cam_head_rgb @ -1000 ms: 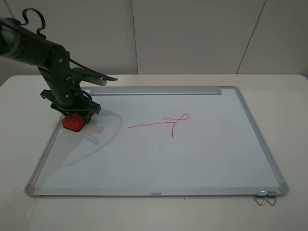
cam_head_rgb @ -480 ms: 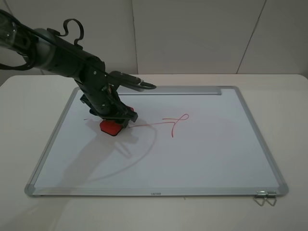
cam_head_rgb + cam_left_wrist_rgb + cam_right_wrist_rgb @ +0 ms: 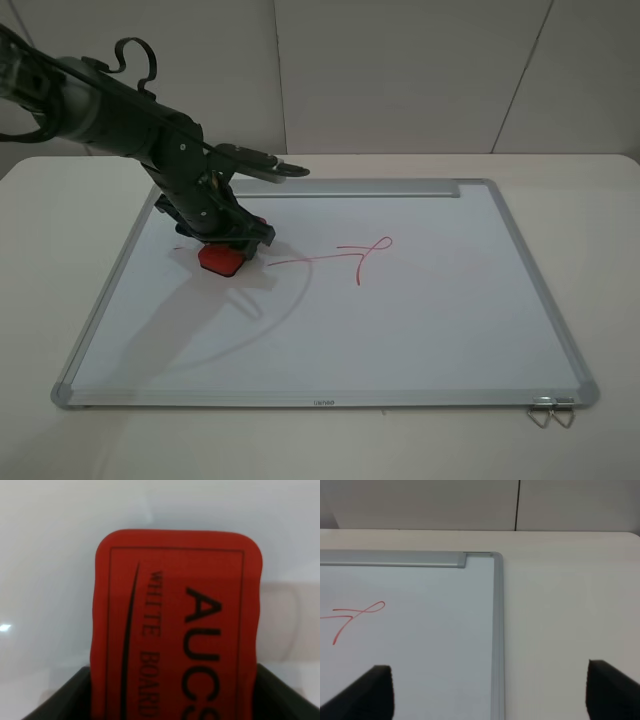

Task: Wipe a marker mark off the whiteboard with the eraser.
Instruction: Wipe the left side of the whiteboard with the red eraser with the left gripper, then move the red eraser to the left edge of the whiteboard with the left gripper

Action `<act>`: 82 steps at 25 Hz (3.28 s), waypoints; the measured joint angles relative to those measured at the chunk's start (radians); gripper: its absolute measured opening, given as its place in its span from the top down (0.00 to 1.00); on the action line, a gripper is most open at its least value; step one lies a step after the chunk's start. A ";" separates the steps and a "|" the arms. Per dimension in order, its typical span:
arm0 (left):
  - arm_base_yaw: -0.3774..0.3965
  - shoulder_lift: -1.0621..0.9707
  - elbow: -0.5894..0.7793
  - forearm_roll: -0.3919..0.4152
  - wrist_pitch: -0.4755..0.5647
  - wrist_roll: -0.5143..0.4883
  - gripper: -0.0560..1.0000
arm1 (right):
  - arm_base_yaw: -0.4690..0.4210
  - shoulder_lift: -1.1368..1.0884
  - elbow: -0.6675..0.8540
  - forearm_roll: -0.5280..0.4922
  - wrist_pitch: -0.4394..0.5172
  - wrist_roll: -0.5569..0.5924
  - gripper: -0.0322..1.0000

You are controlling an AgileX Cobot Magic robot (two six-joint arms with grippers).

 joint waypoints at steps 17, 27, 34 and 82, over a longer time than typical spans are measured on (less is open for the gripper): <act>0.251 -0.023 0.084 0.066 -0.095 -0.013 0.40 | 0.000 0.000 0.000 0.000 0.000 0.000 0.30; 0.125 0.019 0.068 0.057 -0.206 -0.015 0.40 | 0.000 0.000 0.000 0.000 0.000 0.000 0.30; 0.013 0.055 0.023 0.020 -0.233 -0.017 0.40 | 0.000 0.000 0.000 0.000 0.000 0.000 0.30; 0.068 -0.439 0.528 0.111 0.038 -0.443 0.40 | 0.000 0.000 0.000 0.000 0.000 0.000 0.30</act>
